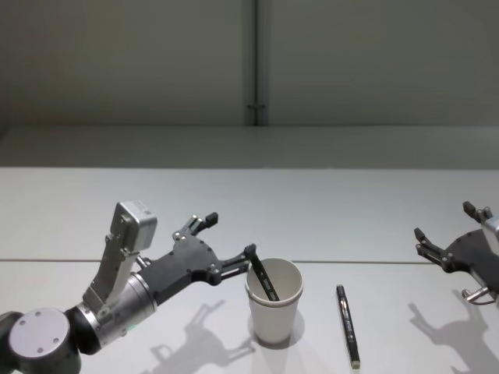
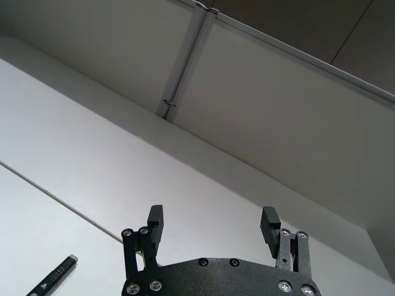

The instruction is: Place the pen into the pen holder.

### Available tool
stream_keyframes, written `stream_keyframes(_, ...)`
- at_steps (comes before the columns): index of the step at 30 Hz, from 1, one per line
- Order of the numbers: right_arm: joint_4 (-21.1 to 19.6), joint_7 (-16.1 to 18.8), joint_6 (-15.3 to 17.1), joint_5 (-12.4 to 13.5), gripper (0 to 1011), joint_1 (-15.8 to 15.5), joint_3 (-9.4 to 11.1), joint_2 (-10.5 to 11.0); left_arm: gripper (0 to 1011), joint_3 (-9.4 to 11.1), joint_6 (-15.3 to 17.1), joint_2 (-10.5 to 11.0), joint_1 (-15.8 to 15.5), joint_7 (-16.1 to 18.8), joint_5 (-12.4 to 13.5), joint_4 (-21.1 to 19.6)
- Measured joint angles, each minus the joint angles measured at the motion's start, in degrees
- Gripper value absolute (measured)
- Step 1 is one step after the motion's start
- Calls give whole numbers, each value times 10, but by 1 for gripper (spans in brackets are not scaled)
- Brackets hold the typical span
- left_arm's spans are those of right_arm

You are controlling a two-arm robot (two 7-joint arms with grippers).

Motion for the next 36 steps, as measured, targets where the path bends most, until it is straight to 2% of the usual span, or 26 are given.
stream_keyframes(22, 0, 1, 0, 0, 1001, 0, 1, 0, 1001, -25, 22, 39, 46, 165, 66, -37)
stream_keyframes(32, 4, 19, -3, -11, 1001, 2, 11, -13, 1002, -37, 32, 57, 67, 241, 96, -54)
stream_keyframes(36, 5, 23, -4, -16, 1001, 3, 14, -17, 1002, -39, 34, 60, 70, 255, 102, -57)
